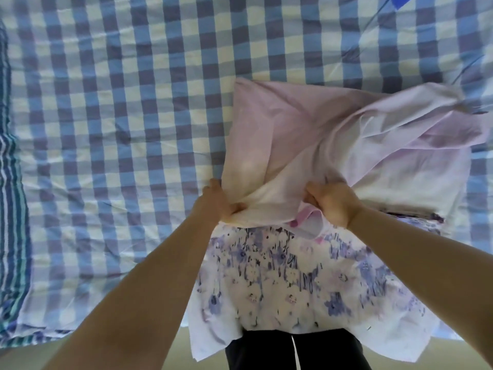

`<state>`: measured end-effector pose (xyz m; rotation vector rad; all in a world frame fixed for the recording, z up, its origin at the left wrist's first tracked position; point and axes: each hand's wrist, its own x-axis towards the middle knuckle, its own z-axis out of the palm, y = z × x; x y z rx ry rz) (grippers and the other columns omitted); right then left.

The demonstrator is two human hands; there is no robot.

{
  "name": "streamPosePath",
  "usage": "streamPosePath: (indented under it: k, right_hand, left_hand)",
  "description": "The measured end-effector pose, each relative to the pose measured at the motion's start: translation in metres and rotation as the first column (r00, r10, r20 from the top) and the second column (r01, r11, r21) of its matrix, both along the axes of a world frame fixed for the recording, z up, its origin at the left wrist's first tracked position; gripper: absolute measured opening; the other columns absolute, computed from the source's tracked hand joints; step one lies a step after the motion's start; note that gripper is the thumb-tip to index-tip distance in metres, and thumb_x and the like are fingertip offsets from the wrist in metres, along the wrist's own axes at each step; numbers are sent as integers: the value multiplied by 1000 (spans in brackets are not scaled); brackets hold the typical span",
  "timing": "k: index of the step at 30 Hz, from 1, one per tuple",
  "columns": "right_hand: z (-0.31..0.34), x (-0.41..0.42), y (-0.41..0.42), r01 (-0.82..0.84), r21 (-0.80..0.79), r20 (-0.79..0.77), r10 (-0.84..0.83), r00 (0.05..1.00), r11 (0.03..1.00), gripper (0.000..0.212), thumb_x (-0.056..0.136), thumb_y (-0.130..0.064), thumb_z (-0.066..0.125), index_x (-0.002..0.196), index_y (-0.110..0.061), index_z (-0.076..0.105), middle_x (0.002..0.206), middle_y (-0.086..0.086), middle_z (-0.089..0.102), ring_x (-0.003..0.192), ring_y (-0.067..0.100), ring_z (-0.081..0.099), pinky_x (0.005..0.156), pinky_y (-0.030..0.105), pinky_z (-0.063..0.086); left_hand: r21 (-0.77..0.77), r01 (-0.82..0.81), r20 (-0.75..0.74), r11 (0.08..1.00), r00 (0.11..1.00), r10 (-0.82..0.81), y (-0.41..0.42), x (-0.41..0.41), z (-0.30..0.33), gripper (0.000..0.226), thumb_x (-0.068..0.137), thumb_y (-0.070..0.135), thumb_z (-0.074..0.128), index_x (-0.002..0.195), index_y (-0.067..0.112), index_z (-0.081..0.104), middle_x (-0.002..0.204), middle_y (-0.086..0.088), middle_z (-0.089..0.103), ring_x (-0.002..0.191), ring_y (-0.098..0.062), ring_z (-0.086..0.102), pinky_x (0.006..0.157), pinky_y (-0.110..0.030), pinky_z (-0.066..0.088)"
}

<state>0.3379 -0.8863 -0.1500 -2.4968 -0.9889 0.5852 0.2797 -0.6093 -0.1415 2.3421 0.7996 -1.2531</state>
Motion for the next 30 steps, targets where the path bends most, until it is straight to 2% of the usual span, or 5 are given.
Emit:
streamPosePath:
  k: [7,12,19,25,30]
  right_hand:
    - [7,5,15,-212,-766,-329,-86,940,607,36,96,-44,41,104,-20,65,100,-1,67,96,23,62,71,32,42]
    - [9,2,84,-31,-474,128,104,986,880,24,86,-9,51,110,-10,57,101,13,59,94,32,58,73,38,47]
    - [-7,13,164,-72,-365,-430,-100,897,928,90,87,-31,64,150,-32,-2,127,18,51,108,35,56,89,41,45]
    - [-19,34,226,779,-248,-875,-478,75,576,24,94,-1,45,113,-11,55,87,10,58,87,29,66,61,21,39]
    - [-15,57,239,10,-181,-425,-87,901,983,48,92,-1,47,139,-8,42,142,14,41,123,26,47,93,20,41]
  left_hand:
    - [-123,-41,232,992,970,69,-42,-82,6,39,95,44,45,122,16,41,115,-6,60,99,-31,61,82,-41,50]
    - [55,39,185,998,981,-48,-45,-92,0,39,97,48,36,125,23,48,114,-4,62,108,-29,53,85,-40,43]
    - [119,9,270,993,962,-41,-54,-124,-9,34,93,46,42,106,17,52,102,-3,65,99,-27,60,92,-40,38]
    - [-5,-79,534,997,843,69,-81,-134,24,57,101,45,17,68,17,54,52,1,56,40,-21,53,40,-21,28]
    - [-193,-539,201,820,796,570,-68,-126,13,30,93,12,43,122,11,50,130,-8,46,106,-34,56,83,-38,44]
